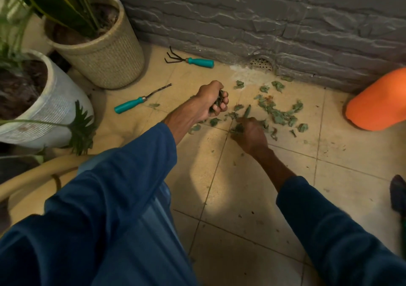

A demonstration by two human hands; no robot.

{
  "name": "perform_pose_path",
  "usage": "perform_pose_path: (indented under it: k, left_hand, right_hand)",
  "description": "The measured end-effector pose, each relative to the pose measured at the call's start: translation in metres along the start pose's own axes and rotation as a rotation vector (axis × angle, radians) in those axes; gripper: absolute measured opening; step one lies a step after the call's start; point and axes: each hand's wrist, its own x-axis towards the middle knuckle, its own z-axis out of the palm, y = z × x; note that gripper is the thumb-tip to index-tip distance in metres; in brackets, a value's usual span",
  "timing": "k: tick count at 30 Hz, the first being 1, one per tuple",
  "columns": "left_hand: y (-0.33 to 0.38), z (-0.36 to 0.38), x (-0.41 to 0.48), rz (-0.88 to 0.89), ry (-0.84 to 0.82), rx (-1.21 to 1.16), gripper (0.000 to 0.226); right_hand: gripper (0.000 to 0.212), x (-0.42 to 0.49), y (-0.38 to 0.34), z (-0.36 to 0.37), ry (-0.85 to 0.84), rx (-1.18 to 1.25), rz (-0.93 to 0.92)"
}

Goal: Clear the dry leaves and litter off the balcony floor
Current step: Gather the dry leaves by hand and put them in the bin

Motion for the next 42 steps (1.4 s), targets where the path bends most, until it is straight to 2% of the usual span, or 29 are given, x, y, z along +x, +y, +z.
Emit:
perform_pose_path:
  k: [4, 11, 16, 21, 26, 29, 32, 35, 38, 42]
  left_hand:
    - [0.000, -0.006, -0.003, -0.005, -0.007, 0.008, 0.032]
    - [0.000, -0.006, -0.006, -0.016, -0.036, 0.013, 0.032]
    - [-0.002, -0.004, -0.004, -0.050, -0.075, 0.023, 0.033]
    - [-0.007, 0.001, -0.001, -0.059, -0.075, 0.109, 0.031]
    - [-0.014, 0.012, 0.004, -0.059, -0.058, 0.244, 0.032]
    - [-0.017, 0.020, 0.005, -0.078, -0.097, 0.248, 0.031]
    - [-0.017, 0.030, 0.005, -0.152, -0.225, 0.128, 0.029]
    - [-0.016, 0.037, 0.006, -0.188, -0.256, 0.060, 0.028]
    - [-0.017, 0.041, 0.009, -0.177, -0.254, 0.036, 0.028]
    - [-0.020, 0.049, 0.015, -0.162, -0.197, 0.003, 0.034]
  right_hand:
    - [0.024, 0.005, -0.002, 0.015, 0.015, -0.176, -0.020]
    - [0.025, 0.002, 0.008, 0.008, 0.012, -0.100, 0.004]
    - [0.011, 0.005, 0.009, -0.020, 0.062, 0.217, 0.105]
    - [0.021, -0.002, -0.012, -0.060, 0.101, 0.736, 0.299]
    - [0.026, -0.012, -0.044, -0.102, 0.127, 0.887, 0.199]
    - [0.025, -0.011, -0.054, -0.108, 0.187, 0.820, 0.144]
    - [0.018, -0.012, -0.062, -0.105, 0.226, 0.677, 0.083]
    - [0.014, -0.012, -0.066, -0.101, 0.294, 0.544, 0.013]
    - [0.017, -0.011, -0.066, -0.100, 0.317, 0.430, -0.030]
    - [0.033, -0.019, -0.067, -0.102, 0.285, 0.240, -0.144]
